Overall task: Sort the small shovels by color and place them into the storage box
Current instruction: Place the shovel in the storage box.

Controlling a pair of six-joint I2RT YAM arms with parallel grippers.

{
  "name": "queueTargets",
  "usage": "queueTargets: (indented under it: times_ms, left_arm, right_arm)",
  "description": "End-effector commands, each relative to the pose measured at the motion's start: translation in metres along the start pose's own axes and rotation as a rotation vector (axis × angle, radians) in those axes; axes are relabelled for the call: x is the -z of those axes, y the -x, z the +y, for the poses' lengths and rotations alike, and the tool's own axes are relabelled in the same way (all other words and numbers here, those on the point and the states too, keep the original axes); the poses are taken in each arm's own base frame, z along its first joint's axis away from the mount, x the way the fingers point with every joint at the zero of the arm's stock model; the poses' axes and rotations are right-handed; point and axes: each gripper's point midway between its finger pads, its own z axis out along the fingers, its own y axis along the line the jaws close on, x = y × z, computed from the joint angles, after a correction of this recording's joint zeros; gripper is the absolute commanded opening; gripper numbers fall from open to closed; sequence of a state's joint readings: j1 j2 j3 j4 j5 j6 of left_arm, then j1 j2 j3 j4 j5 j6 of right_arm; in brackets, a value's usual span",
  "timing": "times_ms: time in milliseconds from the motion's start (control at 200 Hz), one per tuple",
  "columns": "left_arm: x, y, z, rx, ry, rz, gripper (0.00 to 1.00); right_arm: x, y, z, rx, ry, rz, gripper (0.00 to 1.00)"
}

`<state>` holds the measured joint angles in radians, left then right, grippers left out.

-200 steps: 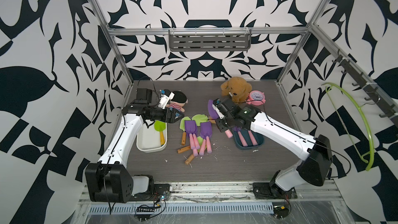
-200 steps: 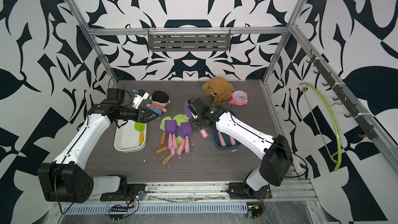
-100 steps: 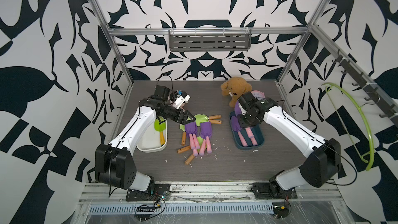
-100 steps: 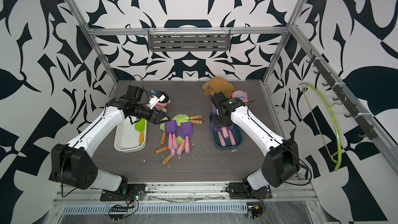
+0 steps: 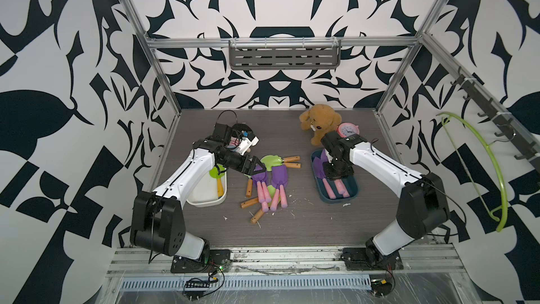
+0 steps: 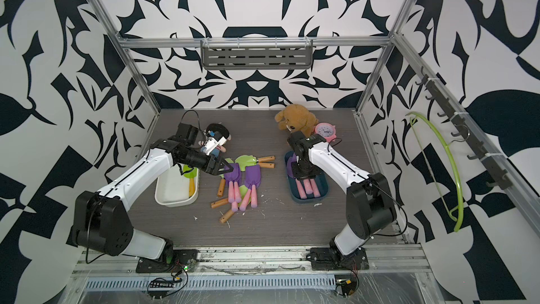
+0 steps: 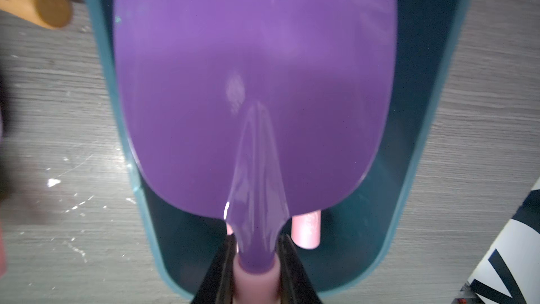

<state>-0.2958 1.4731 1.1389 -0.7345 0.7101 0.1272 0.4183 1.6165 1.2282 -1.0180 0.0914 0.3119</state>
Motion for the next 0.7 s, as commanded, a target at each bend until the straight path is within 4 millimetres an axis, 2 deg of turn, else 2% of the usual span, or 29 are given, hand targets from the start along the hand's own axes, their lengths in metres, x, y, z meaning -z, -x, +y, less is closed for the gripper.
queueTargets:
  times_ms: [0,225,380,530,560,695]
  left_arm:
    - [0.003,-0.001,-0.006,-0.016,-0.015,-0.016,0.84]
    - [0.003,-0.004,-0.005,-0.009,-0.015,-0.015,0.84]
    - [0.006,-0.007,-0.002,0.002,-0.011,-0.021,0.84]
    - [0.007,-0.009,0.000,0.014,-0.011,-0.028,0.84]
    - [0.008,-0.009,0.000,0.015,-0.010,-0.030,0.84]
    - [0.008,-0.009,0.002,0.026,-0.010,-0.032,0.84]
  right_arm:
    - [-0.007,0.008,-0.003,0.006,-0.026,-0.019,0.07]
    - [-0.033,0.022,-0.002,0.009,-0.058,0.002,0.10]
    - [-0.049,0.024,-0.005,0.019,-0.089,0.031,0.13]
    - [-0.054,0.025,-0.007,0.020,-0.100,0.036,0.17]
    - [-0.054,0.027,-0.013,0.020,-0.135,0.025,0.18]
    - [-0.056,0.028,-0.015,0.014,-0.132,0.022,0.25]
